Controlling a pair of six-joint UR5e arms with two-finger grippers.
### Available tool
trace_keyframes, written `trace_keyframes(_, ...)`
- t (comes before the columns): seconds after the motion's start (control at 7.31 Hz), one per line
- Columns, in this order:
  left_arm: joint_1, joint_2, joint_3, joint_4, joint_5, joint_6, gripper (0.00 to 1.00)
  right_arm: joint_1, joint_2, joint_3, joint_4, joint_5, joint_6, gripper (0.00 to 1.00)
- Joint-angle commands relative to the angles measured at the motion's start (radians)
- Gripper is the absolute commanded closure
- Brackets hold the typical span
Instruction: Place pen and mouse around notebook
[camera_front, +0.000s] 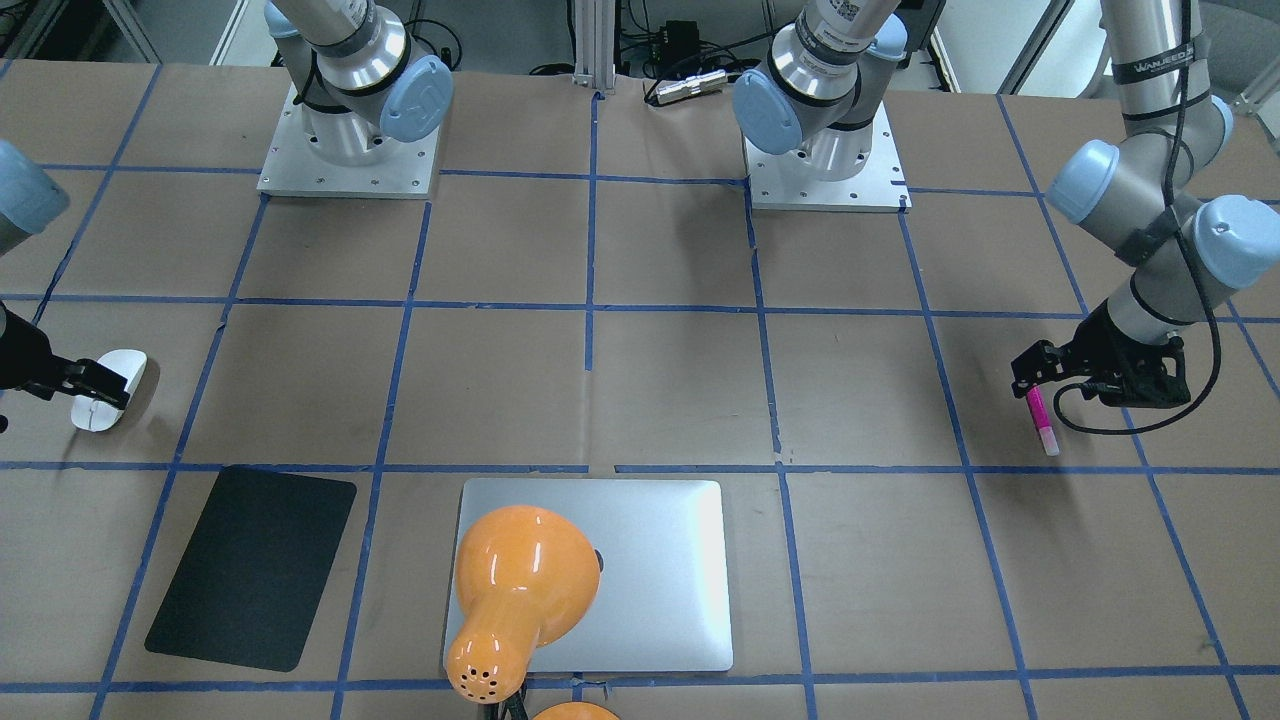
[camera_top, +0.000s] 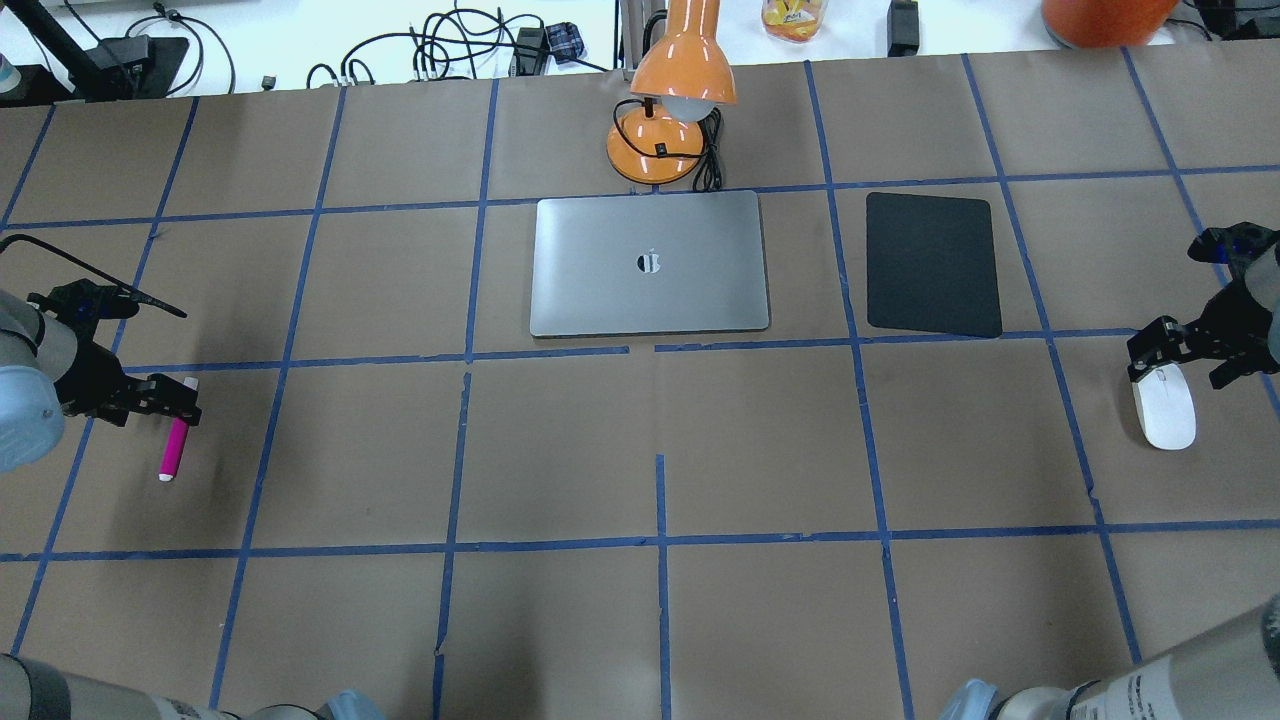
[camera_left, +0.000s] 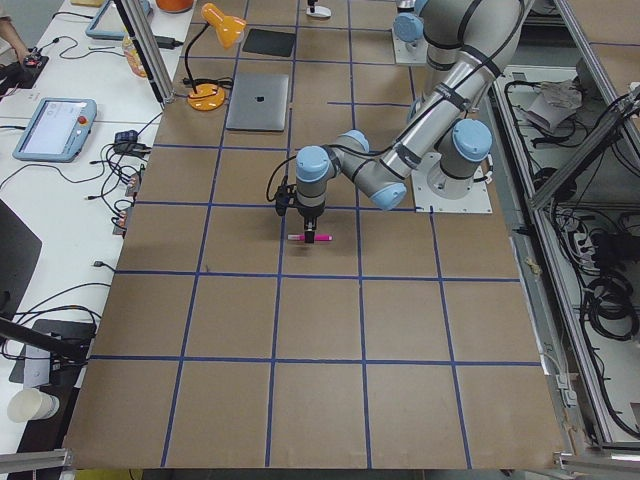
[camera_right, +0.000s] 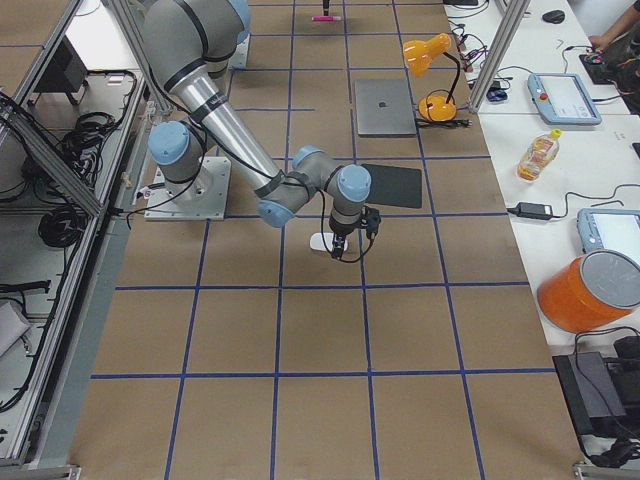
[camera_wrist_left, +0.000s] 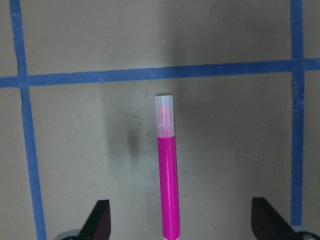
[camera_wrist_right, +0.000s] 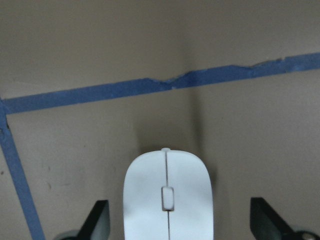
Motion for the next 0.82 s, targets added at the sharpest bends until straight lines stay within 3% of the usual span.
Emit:
trace_keyframes(0.0,0.005,-0.048,0.001,0.023,-0.009,-0.004,0.32,0.004,0.004,0.001,0.012,0.000,-0.006,0.00)
trace_keyframes(0.27,0.011,-0.063,0.001,0.037,-0.007,-0.016,0.69,0.003,0.000,0.033,0.010,-0.012,-0.006,0.00)
trace_keyframes(0.41,0.026,-0.068,0.001,0.038,-0.007,-0.016,1.00,0.003,0.006,0.042,0.004,-0.013,-0.006,0.00)
trace_keyframes(0.68,0.028,-0.067,0.001,0.038,-0.003,-0.026,1.00,0.003,0.007,0.042,-0.008,-0.017,-0.004,0.00)
